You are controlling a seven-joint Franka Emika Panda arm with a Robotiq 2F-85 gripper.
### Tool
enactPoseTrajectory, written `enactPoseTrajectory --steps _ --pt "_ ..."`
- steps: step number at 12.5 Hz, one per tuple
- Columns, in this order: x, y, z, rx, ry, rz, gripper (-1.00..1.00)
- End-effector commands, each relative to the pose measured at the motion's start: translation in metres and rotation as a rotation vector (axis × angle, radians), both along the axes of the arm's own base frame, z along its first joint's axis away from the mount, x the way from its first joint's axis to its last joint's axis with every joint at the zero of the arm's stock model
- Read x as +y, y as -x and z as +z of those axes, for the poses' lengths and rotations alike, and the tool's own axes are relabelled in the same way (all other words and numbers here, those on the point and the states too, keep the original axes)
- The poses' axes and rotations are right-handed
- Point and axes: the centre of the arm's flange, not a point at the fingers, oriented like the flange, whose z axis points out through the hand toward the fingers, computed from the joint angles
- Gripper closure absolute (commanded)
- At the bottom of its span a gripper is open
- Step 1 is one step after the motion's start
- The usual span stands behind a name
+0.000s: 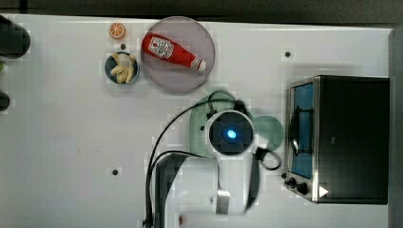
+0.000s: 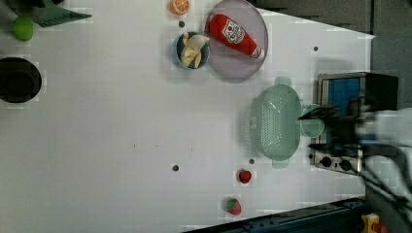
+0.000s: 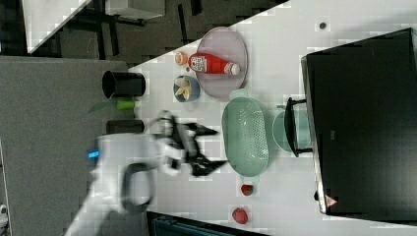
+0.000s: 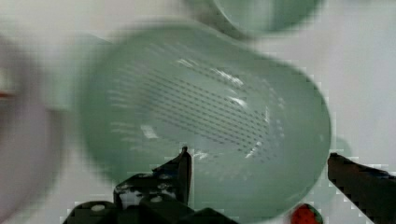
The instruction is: Drag strainer right to left.
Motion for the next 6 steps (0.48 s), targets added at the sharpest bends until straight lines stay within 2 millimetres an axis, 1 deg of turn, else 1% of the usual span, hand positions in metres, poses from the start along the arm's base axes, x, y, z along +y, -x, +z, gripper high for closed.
enactPoseTrajectory --steps 1,3,6 --pt "0.016 -0.011 -0.028 -0.086 0.013 -0.150 -1.00" --pt "0.020 -0.014 -0.068 -0.088 0.017 -0.198 -1.00" --pt "0.030 -0.015 -0.111 -0.120 0.013 -0.268 -1.00"
